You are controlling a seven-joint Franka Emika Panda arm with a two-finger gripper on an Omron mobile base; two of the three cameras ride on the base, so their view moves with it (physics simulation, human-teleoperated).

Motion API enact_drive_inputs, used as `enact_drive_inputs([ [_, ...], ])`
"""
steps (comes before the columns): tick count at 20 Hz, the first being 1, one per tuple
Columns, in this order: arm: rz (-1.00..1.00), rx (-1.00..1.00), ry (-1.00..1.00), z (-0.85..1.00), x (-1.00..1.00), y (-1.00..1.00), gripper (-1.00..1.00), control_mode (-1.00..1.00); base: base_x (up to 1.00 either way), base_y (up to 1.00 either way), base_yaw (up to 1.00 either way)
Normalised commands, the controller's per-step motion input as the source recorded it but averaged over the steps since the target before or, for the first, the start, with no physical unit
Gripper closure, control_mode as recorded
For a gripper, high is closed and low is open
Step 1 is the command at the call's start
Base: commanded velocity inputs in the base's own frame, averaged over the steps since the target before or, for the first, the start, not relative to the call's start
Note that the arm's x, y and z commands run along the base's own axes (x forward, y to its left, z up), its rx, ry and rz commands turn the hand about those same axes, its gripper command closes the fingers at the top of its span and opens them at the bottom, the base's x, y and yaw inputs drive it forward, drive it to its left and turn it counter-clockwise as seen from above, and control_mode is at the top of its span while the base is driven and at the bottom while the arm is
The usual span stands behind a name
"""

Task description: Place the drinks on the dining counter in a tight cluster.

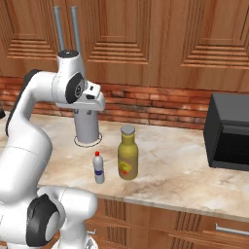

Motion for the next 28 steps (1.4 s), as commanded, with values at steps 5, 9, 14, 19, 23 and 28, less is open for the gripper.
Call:
enact_drive_inputs([
  [5,0.0,0.0,0.0,-0.19,-0.03,0.0,-1.0,-1.0,0.0,0.0,0.0],
  [9,0.0,0.0,0.0,-0.49,-0.34,-0.2,-1.0,-1.0,0.0,0.0,0.0],
  [14,-0.06,0.0,0.0,-0.02,-0.2,-0.9,-1.0,-1.0,0.0,0.0,0.0],
  [19,-0.13,0.0,0.07,0.28,0.16,-1.0,-1.0,-1.0,0.0,0.0,0.0],
  [23,-0.14,-0.02,0.25,0.01,0.47,-0.8,-1.0,-1.0,0.0,0.0,0.0],
  [28,0.0,0.0,0.17,0.0,0.17,-0.22,-1.0,-1.0,0.0,0.0,0.0],
])
